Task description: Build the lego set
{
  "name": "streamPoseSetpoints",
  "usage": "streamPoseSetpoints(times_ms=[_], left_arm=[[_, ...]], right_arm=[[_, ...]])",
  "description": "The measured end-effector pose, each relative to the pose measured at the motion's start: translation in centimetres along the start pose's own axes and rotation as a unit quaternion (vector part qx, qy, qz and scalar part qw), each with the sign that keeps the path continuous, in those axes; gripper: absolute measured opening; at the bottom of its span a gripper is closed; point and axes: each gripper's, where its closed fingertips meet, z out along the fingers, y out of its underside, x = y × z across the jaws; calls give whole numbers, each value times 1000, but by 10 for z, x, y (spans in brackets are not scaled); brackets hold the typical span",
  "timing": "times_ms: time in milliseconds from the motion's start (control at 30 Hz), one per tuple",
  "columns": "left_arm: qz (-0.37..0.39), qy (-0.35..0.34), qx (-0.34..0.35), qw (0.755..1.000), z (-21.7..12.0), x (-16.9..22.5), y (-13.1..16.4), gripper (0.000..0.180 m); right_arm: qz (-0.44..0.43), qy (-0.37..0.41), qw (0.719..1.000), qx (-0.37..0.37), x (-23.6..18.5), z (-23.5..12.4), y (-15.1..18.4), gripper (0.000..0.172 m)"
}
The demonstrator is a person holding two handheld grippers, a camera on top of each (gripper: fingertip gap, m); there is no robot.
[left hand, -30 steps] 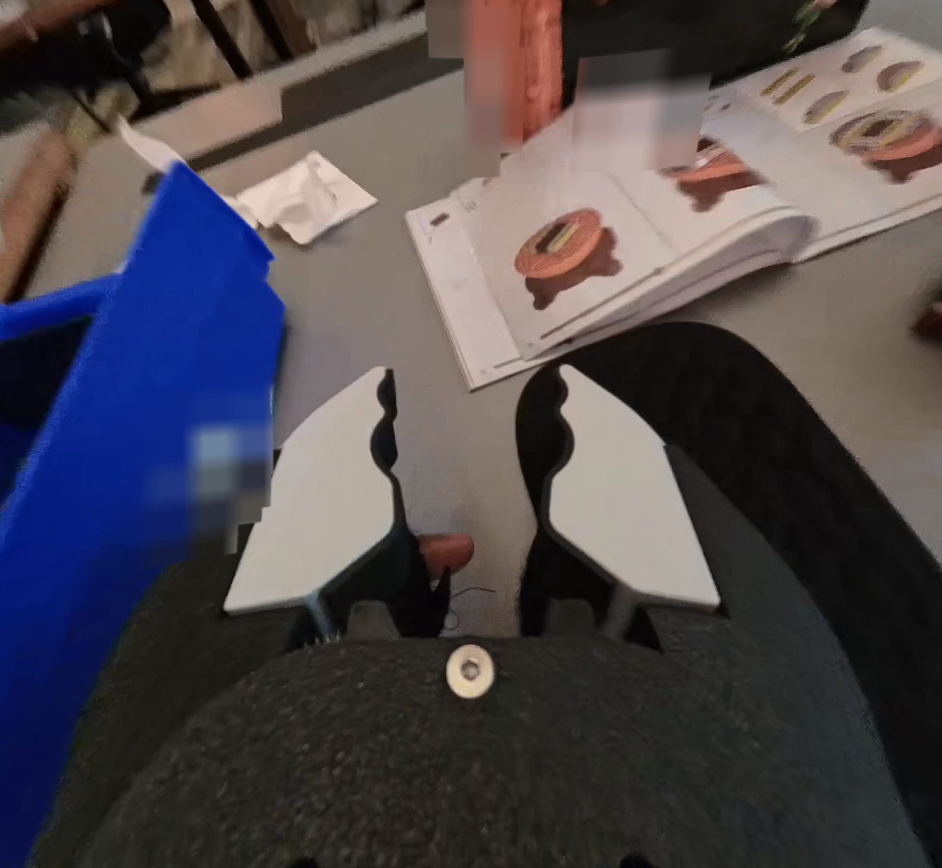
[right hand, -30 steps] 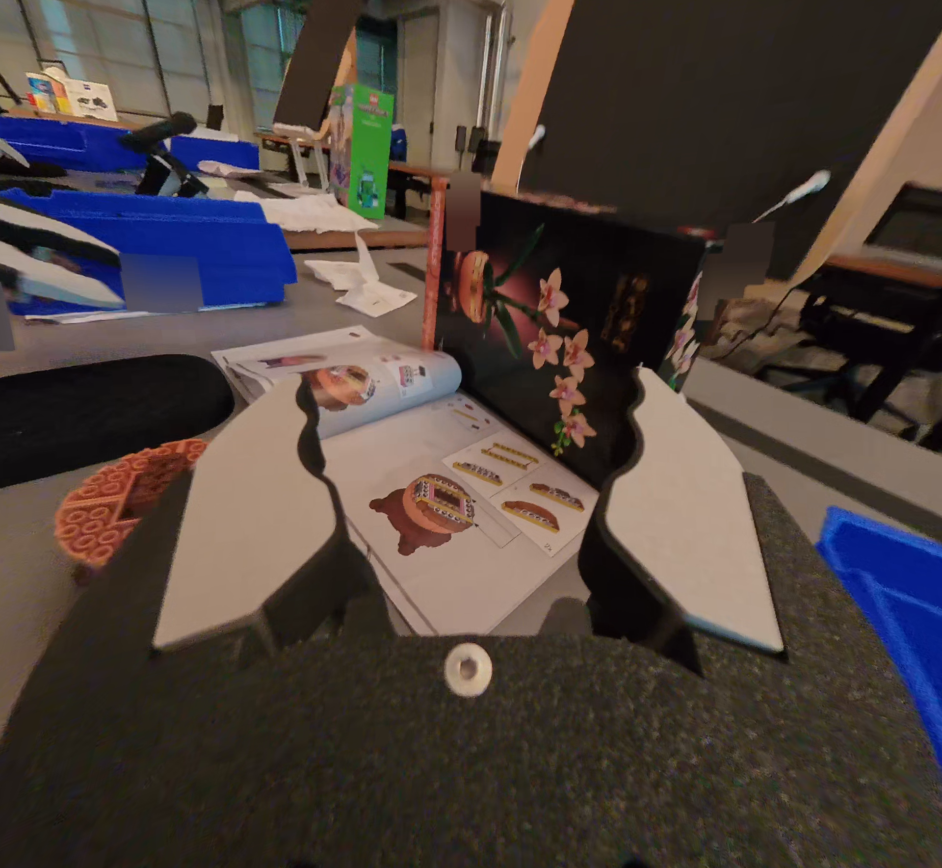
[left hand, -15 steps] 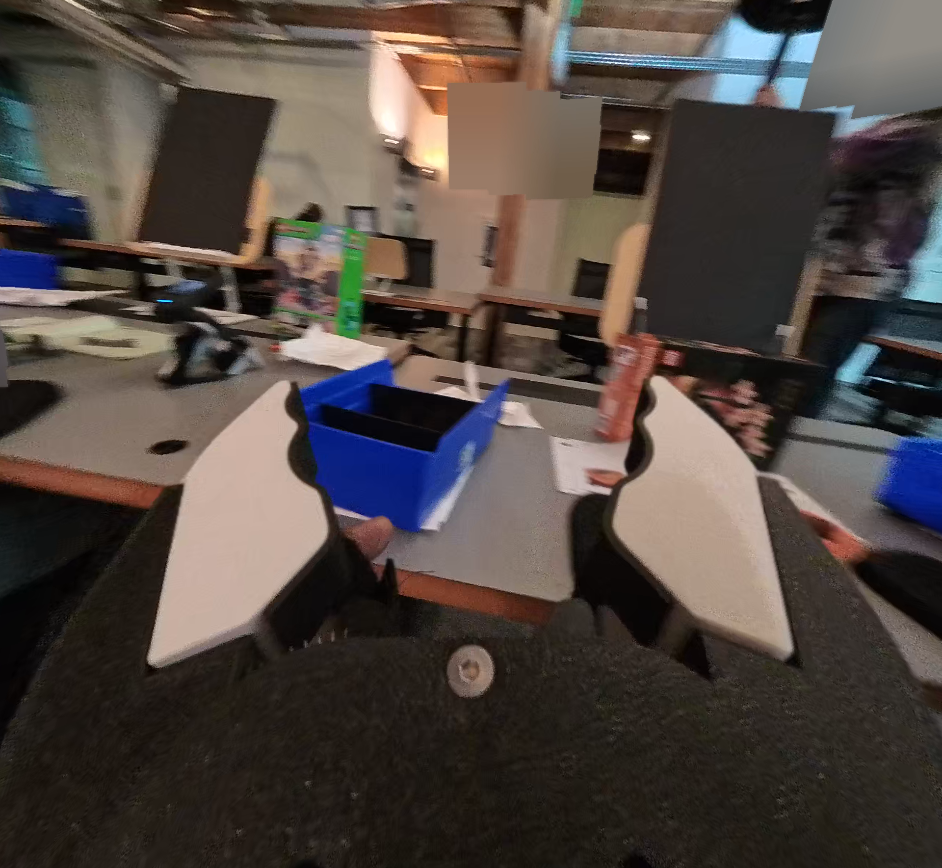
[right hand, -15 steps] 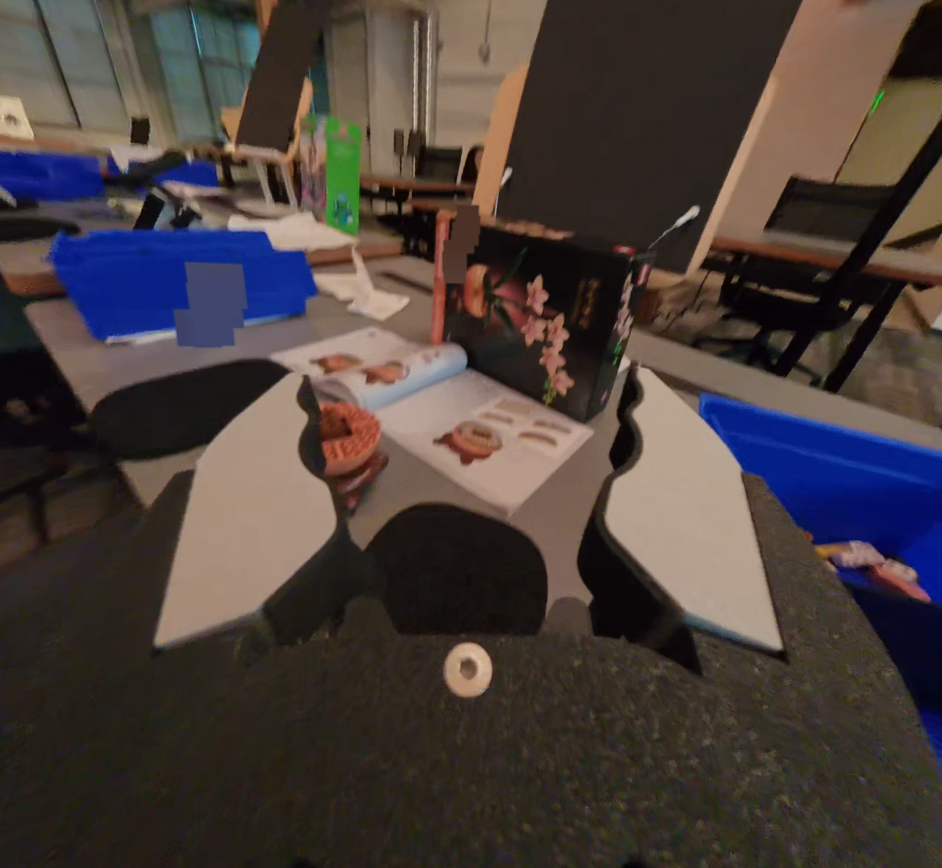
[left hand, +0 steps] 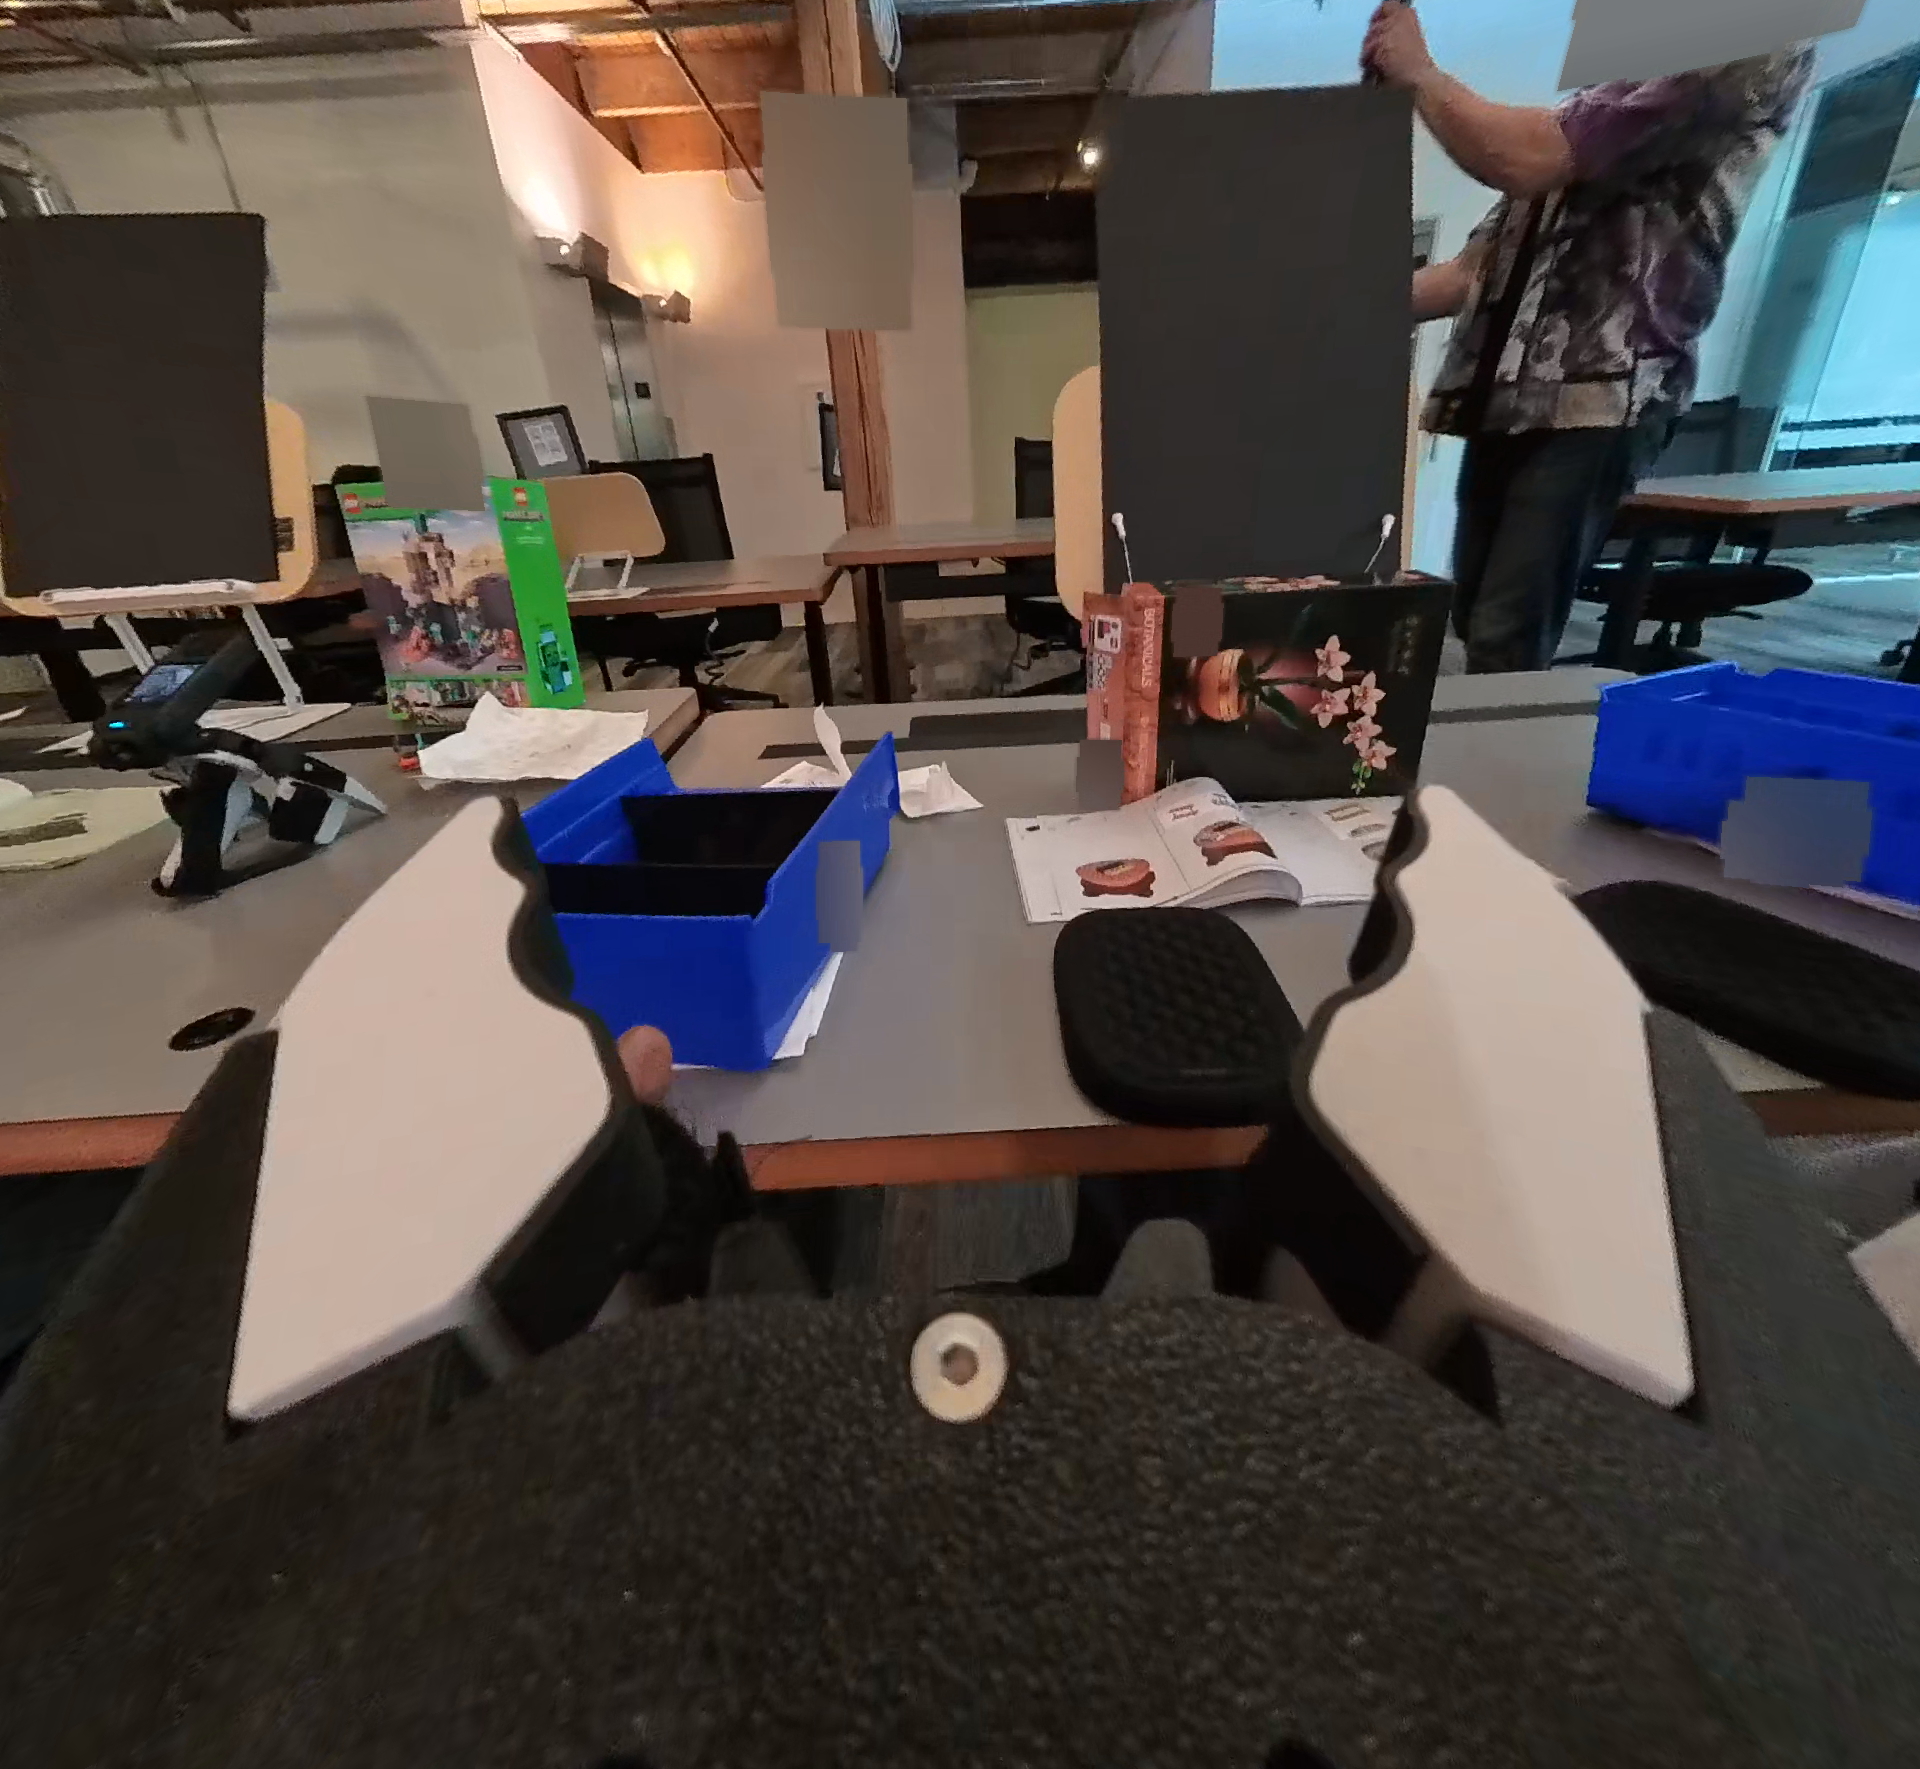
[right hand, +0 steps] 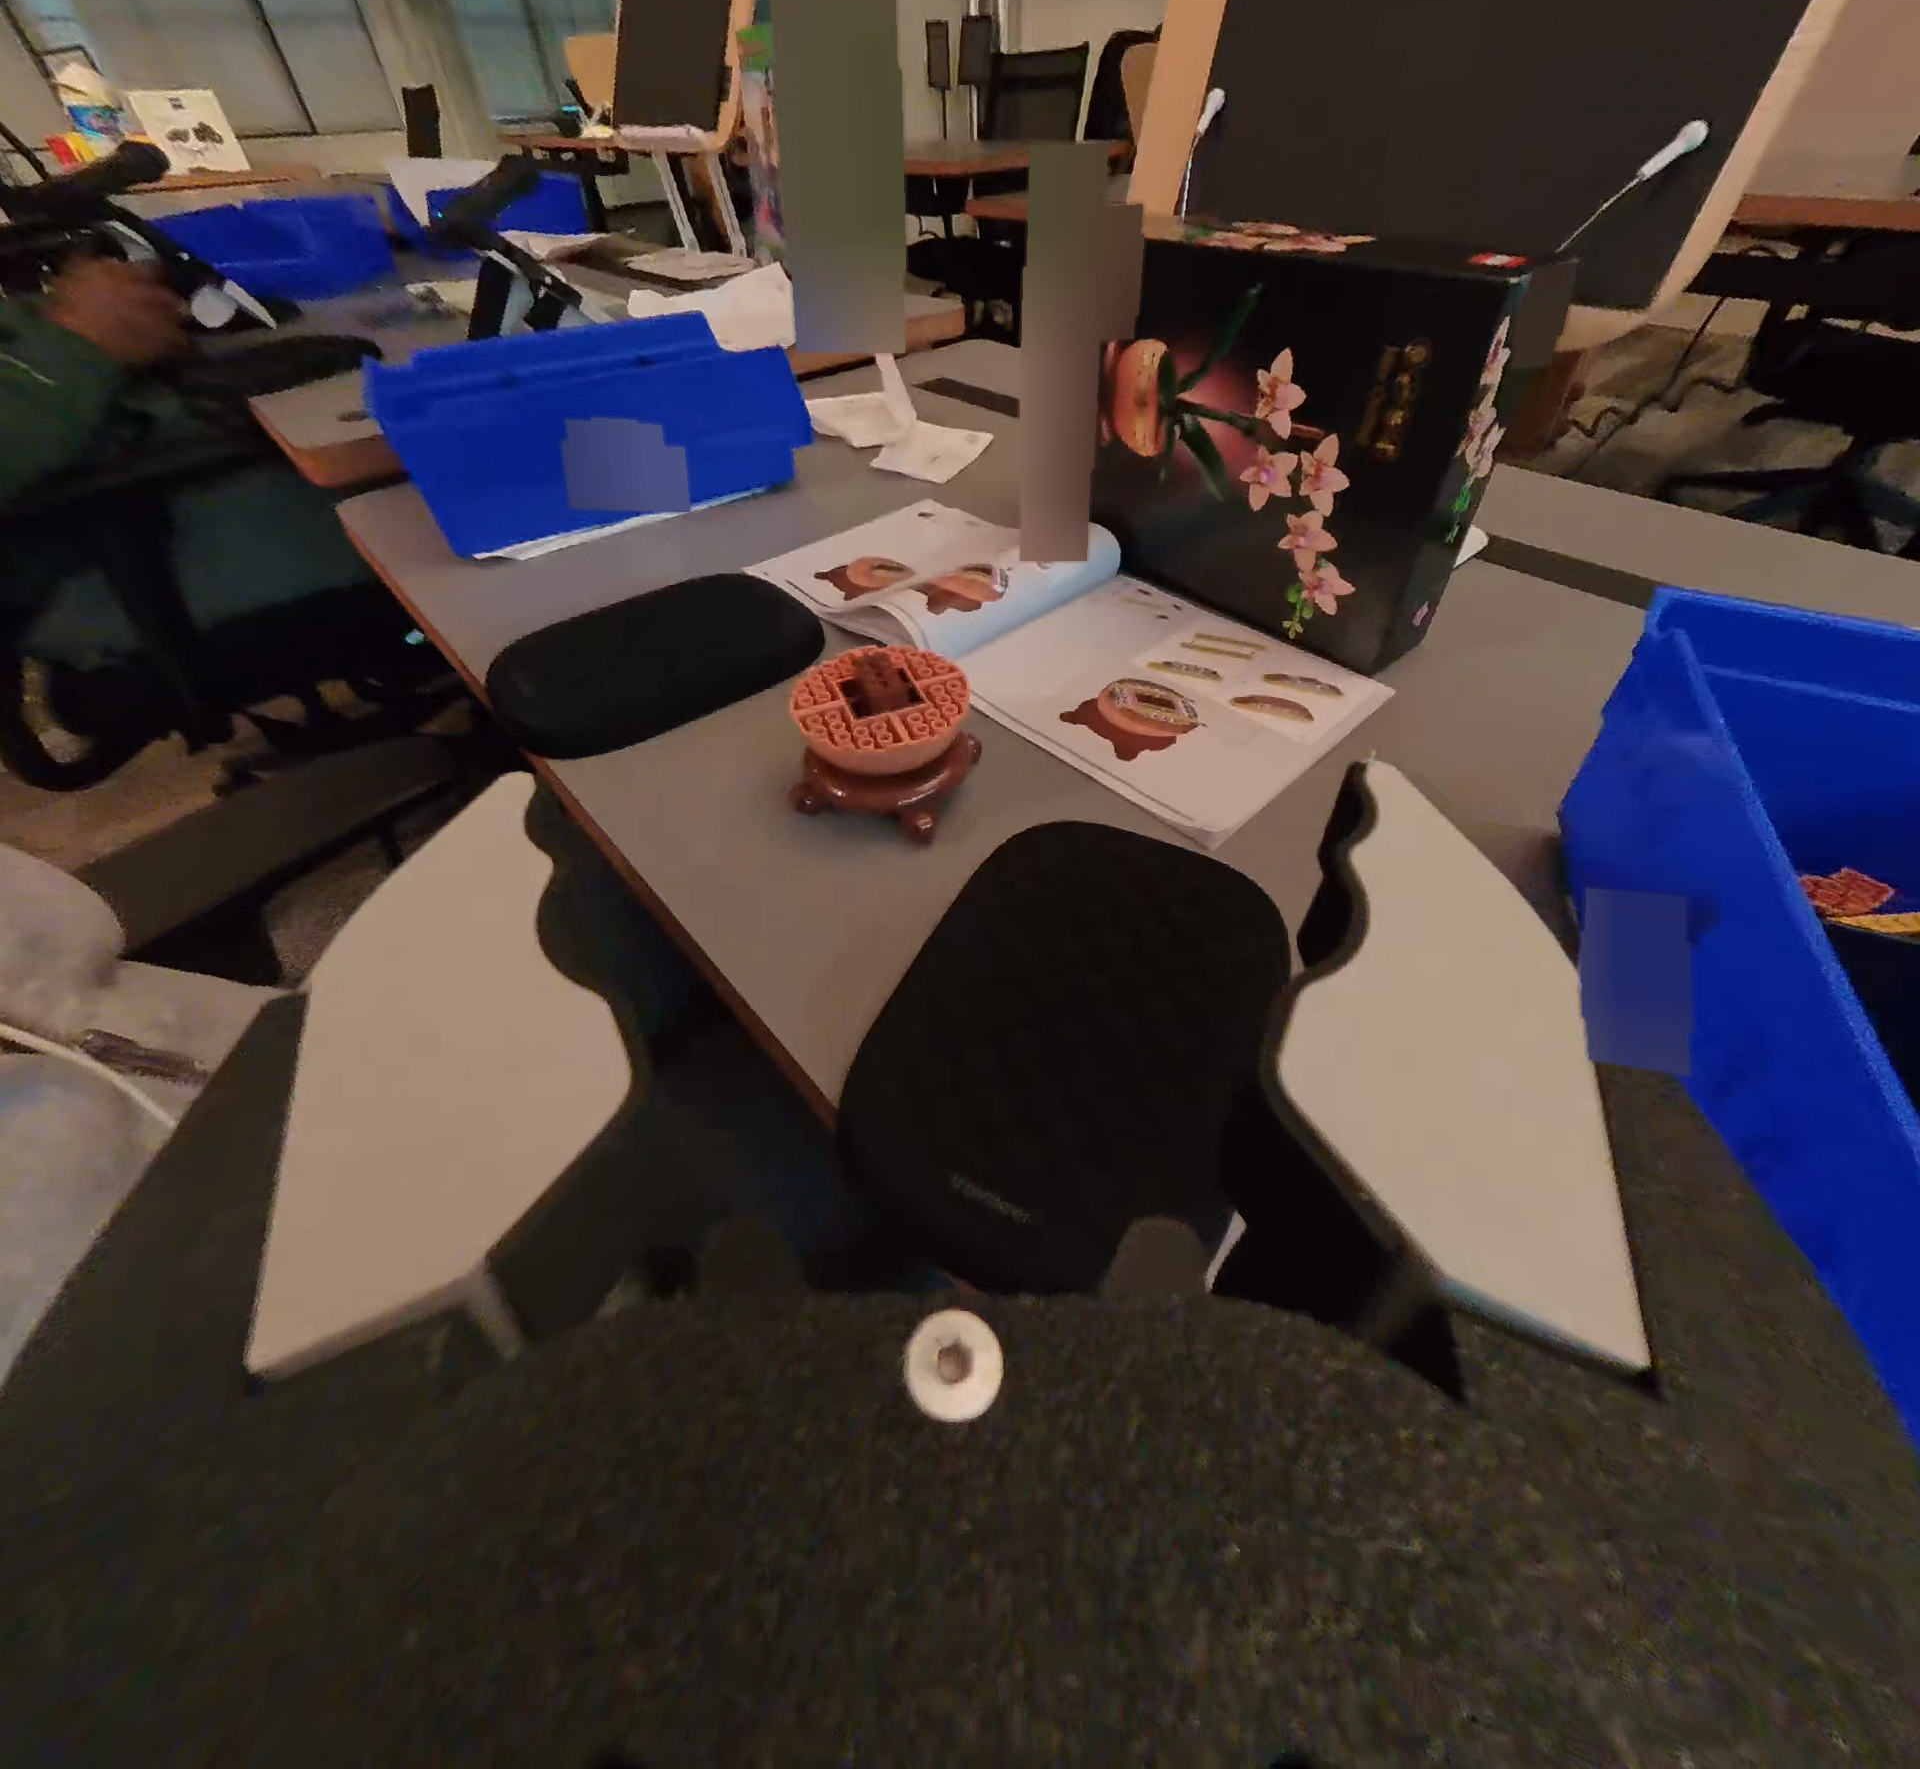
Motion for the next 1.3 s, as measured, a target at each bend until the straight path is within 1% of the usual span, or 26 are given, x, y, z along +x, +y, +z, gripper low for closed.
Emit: streamPoseSetpoints(times_ms=[100,200,300,367,433,467,533,600,633,667,700,733,767,800,833,900,933,1000,1033,1067,1100,1133,1200,1267,1300], left_arm=[[-15,-7,15,1000,1,-5,-1,146],[-46,2,34,998,3,-8,-4,146],[-36,25,29,999,15,-1,5,144],[-12,61,40,997,30,16,5,140],[-2,115,37,993,52,39,9,135],[-3,144,31,989,65,52,13,135],[-3,193,21,981,94,76,22,135],[-6,228,21,973,125,96,30,134],[-9,246,21,969,140,107,35,130],[-13,265,28,964,154,119,38,124],[-22,278,37,960,168,131,43,111],[-37,289,40,956,181,141,49,85],[-59,298,36,952,193,150,58,42],[-81,304,29,949,205,157,68,10],[-82,312,13,947,217,165,81,1],[-39,306,-51,950,243,174,115,0],[-11,312,-77,947,254,182,128,0],[8,345,-107,933,276,206,144,0],[21,369,-124,921,288,219,154,0],[48,383,-144,911,302,229,167,0],[82,383,-160,906,318,236,180,0],[117,385,-178,898,332,242,193,0],[157,399,-211,879,347,256,219,0],[153,408,-245,866,350,264,240,0],[154,401,-260,865,351,264,249,0]], right_arm=[[-34,25,999,11,2,2,-3,142],[-59,38,996,61,2,1,-15,141],[-45,30,992,118,1,3,-31,134],[-35,12,988,149,1,6,-39,130],[-28,4,985,172,5,13,-45,132],[-26,3,984,179,8,18,-46,136],[-29,6,984,173,16,31,-45,144],[-38,16,987,156,28,46,-43,143],[-44,19,988,149,33,53,-42,138],[-50,21,988,143,37,60,-42,117],[-56,12,989,139,38,66,-42,77],[-63,-1,988,140,38,72,-44,37],[-68,-11,988,138,40,81,-45,11],[-74,-15,988,133,44,92,-46,5],[-87,-21,990,113,49,106,-45,2],[-123,-56,990,36,54,138,-35,0],[-142,-86,986,-2,54,156,-29,1],[-163,-175,968,-74,47,192,-10,2],[-173,-207,958,-95,47,213,0,2],[-184,-226,951,-107,49,236,10,2],[-198,-241,942,-126,51,259,23,1],[-213,-249,932,-157,54,280,40,1],[-238,-274,905,-222,52,314,72,1],[-246,-302,887,-249,42,338,91,1],[-249,-306,883,-253,37,348,97,1]])
